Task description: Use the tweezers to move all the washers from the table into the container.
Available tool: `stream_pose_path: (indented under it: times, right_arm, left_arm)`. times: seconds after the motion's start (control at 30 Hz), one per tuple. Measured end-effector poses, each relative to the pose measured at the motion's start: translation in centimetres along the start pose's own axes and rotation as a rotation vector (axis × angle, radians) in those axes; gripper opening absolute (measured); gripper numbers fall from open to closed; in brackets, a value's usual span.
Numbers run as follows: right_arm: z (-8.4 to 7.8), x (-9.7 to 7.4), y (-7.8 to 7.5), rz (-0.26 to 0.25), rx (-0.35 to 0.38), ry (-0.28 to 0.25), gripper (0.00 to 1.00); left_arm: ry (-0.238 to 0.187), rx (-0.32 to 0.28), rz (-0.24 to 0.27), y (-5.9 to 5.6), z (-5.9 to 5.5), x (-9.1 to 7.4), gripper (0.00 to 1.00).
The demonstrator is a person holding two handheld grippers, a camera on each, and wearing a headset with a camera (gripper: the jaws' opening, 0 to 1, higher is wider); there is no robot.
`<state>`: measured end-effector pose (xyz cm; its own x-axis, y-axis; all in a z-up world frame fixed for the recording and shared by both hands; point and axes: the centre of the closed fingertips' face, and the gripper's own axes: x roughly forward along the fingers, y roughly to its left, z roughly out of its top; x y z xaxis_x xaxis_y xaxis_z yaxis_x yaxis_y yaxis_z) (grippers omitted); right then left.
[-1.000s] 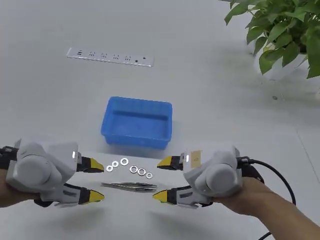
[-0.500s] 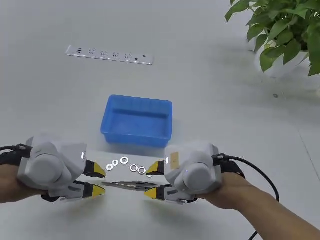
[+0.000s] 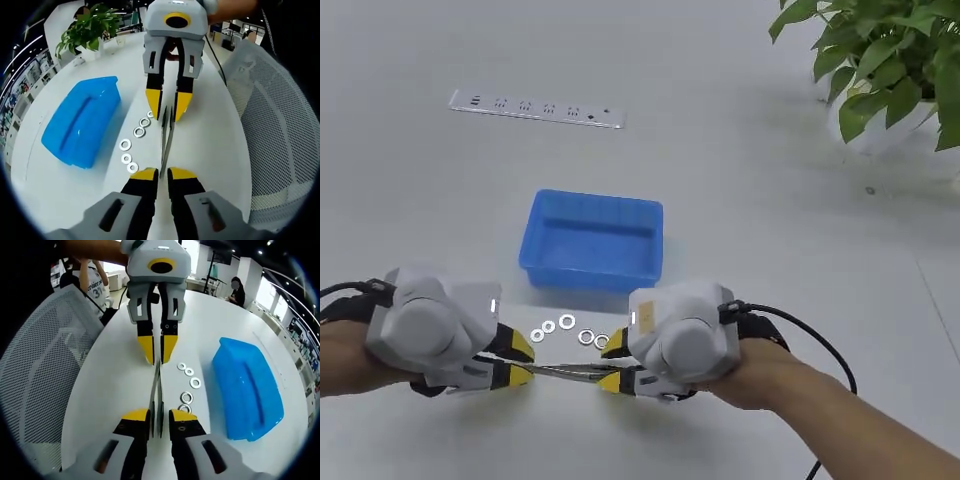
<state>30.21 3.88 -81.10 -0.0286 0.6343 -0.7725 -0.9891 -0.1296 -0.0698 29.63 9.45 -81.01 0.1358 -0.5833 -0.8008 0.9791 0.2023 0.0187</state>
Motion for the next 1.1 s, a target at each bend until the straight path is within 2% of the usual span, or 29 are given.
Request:
stream_pose_path:
  times: [0.13,0.23,0.57,0.87,1.1]
  right_arm:
    - [-0.5,0.2,0.1,-0.002,-0.013,0.026,0.14]
    - [-0.6,0.2,0.3,0.004,-0.009,0.021,0.13]
    - [-0.6,0.2,0.4,0.006,-0.008,0.022,0.12]
    - [-0.6,-0.1,0.5,0.003,-0.008,0.023,0.12]
    - [-0.6,-0.4,0.5,-0.007,0.002,0.016,0.12]
  left_arm:
    - [0.004,-0.004,-0.010,-0.2,-0.1,0.2,0.10]
    - [0.010,0.023,-0.014,-0.3,-0.2,0.4,0.08]
    - [0.009,0.034,-0.017,-0.3,-0.1,0.2,0.06]
    - [-0.010,0.052,-0.011,-0.4,1.2,-1.1,0.06]
    - [-0.043,0.072,-0.007,-0.4,3.2,-2.4,0.06]
